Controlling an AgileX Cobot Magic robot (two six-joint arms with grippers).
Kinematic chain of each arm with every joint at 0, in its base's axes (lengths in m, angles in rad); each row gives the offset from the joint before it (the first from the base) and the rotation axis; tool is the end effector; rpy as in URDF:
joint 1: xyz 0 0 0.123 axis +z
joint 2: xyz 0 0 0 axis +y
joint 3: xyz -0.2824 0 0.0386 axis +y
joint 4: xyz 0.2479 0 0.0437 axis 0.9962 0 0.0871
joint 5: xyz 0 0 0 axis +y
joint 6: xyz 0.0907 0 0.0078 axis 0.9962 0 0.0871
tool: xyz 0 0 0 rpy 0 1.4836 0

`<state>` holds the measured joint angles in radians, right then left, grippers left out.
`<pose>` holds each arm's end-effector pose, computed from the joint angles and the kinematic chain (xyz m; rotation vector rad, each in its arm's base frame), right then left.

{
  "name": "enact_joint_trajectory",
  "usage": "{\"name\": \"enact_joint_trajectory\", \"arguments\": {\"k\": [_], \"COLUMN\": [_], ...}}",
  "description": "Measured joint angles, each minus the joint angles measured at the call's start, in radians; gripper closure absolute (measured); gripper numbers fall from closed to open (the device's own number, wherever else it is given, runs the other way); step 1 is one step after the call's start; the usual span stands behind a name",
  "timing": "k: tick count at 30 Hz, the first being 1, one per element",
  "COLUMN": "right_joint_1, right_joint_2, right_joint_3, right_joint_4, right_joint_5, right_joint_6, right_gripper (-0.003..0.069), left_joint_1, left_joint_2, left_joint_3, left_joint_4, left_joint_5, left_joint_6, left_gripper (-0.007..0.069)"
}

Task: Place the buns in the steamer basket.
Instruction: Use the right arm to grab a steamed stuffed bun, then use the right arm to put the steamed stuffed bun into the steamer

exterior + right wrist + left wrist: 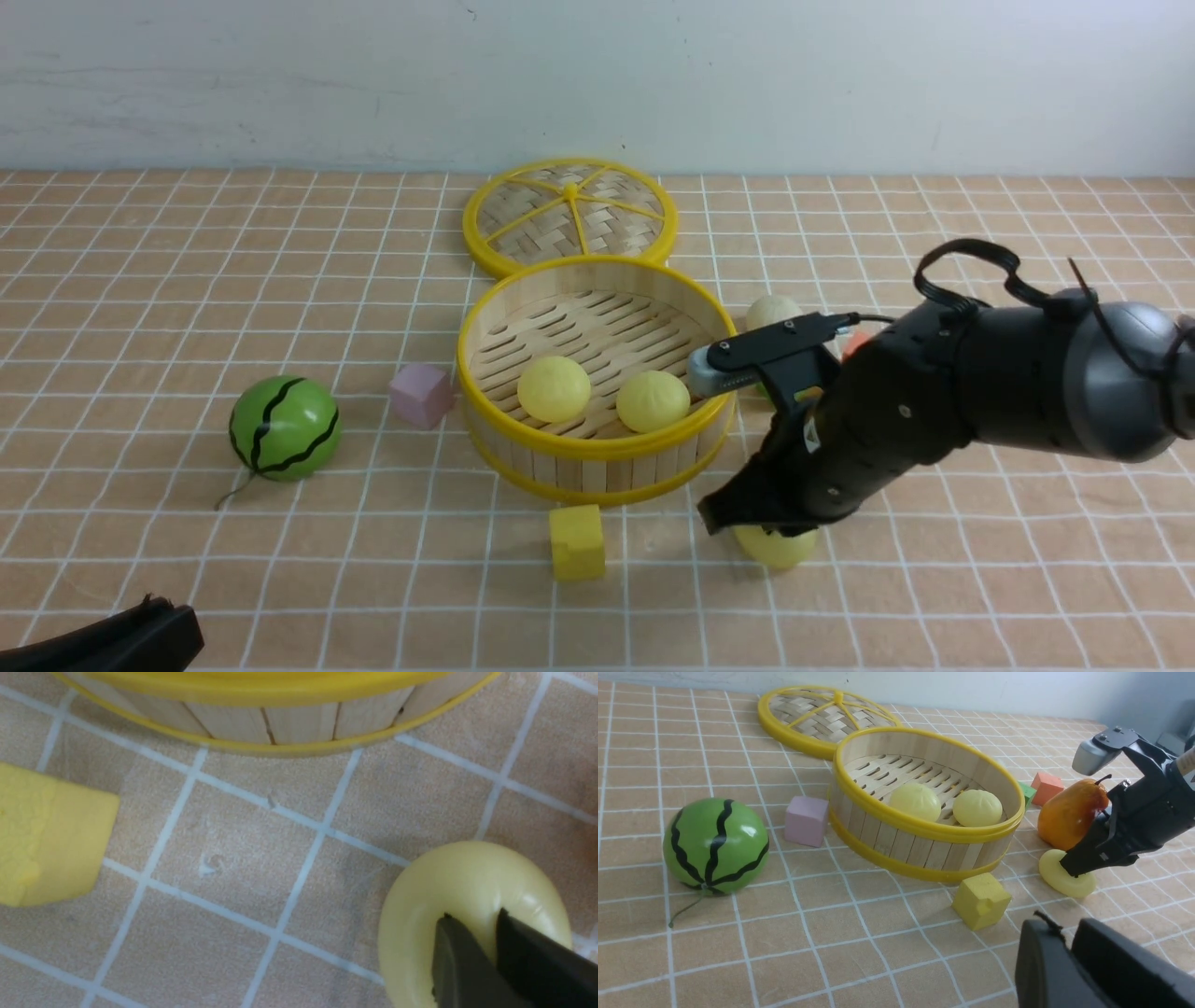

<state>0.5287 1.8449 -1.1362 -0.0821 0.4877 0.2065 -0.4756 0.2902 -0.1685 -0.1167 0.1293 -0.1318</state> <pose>0.3219 0.1840 0.1748 -0.5150 2.6374 0.1572 0.0719 -0.0386 0.2392 0.2120 1.7520 -0.5424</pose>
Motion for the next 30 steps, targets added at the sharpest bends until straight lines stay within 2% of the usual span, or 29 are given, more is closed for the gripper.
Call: {"name": "enact_joint_trajectory", "arguments": {"k": [1,11,15,18,22,26,30], "right_joint_1": [0.0,0.0,0.0,0.0,0.0,0.0,0.0], "right_joint_2": [0.0,-0.192,-0.217,-0.181,-0.015,0.112,0.256], "right_joint_3": [-0.001,-0.007,-0.095,-0.18,-0.36,-0.448,-0.531], "right_joint_4": [-0.012,-0.029,-0.029,-0.028,-0.025,-0.025,-0.025], "right_joint_5": [0.002,0.057,0.037,0.01,-0.018,-0.073,-0.159], "right_joint_6": [0.0,0.0,-0.026,-0.054,-0.075,-0.076,-0.076], "right_gripper": [0.0652,0.0655,0.0655,0.0655,0.0655,0.0649,0.0604], "left_joint_1": [0.0,0.0,0.0,0.0,0.0,0.0,0.0], "left_joint_2": [0.0,0.0,0.0,0.0,0.0,0.0,0.0], "left_joint_3": [0.0,0.0,0.0,0.0,0.0,0.0,0.0], "left_joint_4": [0.0,0.0,0.0,0.0,0.0,0.0,0.0], "left_joint_5": [0.0,0.0,0.0,0.0,0.0,0.0,0.0], "left_joint_6": [0.0,0.0,0.0,0.0,0.0,0.0,0.0], "left_gripper": [0.0533,0.0522,0.0515,0.0515,0.0511,0.0508,0.0503]}}
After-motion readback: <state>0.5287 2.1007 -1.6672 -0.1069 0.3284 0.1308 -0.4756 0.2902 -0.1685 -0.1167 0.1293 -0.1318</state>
